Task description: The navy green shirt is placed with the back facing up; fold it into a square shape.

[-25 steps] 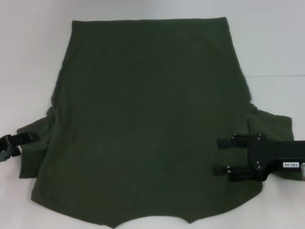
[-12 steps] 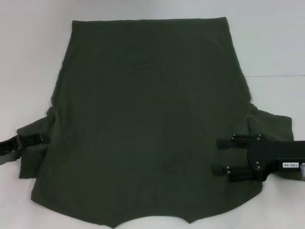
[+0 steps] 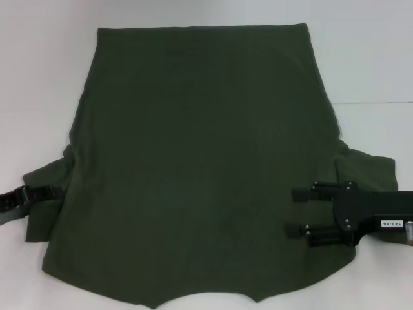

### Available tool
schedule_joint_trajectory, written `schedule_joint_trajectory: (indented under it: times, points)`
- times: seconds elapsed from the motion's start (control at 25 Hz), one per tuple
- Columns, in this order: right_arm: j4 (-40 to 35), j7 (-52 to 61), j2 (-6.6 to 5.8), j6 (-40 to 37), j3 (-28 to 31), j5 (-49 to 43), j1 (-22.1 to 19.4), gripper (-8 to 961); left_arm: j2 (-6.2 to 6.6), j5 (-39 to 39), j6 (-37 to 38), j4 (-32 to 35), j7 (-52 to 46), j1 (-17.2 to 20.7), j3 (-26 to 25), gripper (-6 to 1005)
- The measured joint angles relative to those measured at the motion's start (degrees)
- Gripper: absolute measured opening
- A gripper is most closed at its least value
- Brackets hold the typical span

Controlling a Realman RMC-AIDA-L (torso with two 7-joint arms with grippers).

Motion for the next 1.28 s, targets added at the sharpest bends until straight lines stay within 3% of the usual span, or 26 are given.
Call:
schedule_joint_trajectory:
  times: [0.08,0.52,0.84,1.08,1.28]
  points:
    - [0.0,0.0,0.05,0.0,-0.1,0.0,0.0,882,0.00,0.0,0.0,0.0,0.1,0.0,0.0,804]
    - [0.0,0.0,0.25,0.1,-0.2,0.0,0.1,883,0.00,0.0,-0.3,0.0,0.1,-0.2,0.0,324]
    - [0.0,0.0,0.34,0.1,-0.3,0.0,0.1,884,0.02,1.4,-1.4,0.1,-1.2,-0.2,0.5,318]
    - [0.0,0.0,0.34,0.1,-0.3,0.0,0.1,883,0.06,1.4,-1.2,0.3,-1.2,-0.2,0.3,224]
    - [0.0,0.0,0.42,0.1,-0.3,-0.1,0.1,883,0.09,1.5,-1.1,0.3,-1.2,-0.3,0.6,21]
